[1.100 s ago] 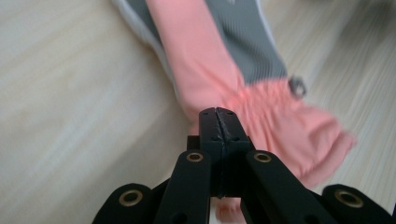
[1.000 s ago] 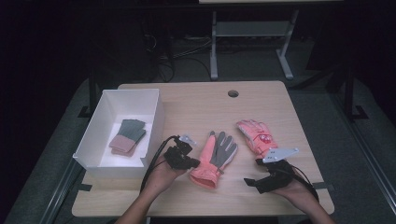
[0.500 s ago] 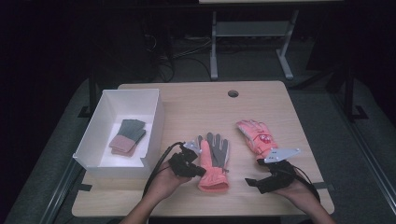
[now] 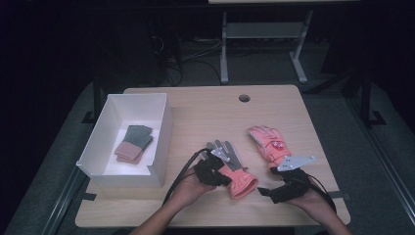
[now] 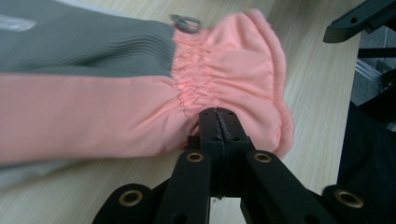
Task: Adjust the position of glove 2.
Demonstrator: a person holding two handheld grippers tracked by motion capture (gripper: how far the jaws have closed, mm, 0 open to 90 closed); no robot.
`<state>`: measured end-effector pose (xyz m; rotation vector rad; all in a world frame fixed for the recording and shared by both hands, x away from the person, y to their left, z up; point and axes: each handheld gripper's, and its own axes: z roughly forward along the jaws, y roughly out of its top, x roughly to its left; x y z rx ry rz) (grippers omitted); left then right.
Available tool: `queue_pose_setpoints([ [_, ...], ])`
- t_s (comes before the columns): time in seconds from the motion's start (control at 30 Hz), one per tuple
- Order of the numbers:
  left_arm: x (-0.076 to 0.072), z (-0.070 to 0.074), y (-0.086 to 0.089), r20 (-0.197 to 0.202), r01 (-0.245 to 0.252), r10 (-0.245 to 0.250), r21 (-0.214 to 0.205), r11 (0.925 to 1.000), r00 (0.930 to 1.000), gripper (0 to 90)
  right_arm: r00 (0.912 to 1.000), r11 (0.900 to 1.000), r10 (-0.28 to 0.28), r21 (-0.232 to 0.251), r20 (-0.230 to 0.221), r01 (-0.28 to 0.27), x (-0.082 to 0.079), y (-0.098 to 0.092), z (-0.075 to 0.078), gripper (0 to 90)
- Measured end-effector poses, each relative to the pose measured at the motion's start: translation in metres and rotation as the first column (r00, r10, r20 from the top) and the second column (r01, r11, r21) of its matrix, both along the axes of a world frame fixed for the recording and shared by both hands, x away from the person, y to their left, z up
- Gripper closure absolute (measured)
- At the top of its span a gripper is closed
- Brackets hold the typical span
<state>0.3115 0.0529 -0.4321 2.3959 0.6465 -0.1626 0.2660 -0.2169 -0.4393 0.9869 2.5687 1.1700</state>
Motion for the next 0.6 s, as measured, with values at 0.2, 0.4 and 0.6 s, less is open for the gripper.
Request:
queue_pose_setpoints([
  [0.2,-0.001,0.0,-0.003,0.012,0.013,-0.013,-0.007,0.9999,0.9998,89.8,0.9999,0.9999,-0.004,-0.013,-0.012,0.004,-0.001,0.001,0.0,11.4],
  [0.4,-0.004,0.005,0.015,0.029,-0.008,0.009,-0.028,0.9996,0.9995,89.7,0.9994,1.0,0.007,-0.007,-0.033,-0.007,-0.001,0.001,0.0,11.5],
  [0.6,-0.009,0.005,0.041,0.057,-0.051,0.053,-0.035,0.9981,0.997,81.2,0.9989,1.0,-0.003,0.001,-0.046,0.003,-0.001,0.002,0.001,13.1],
])
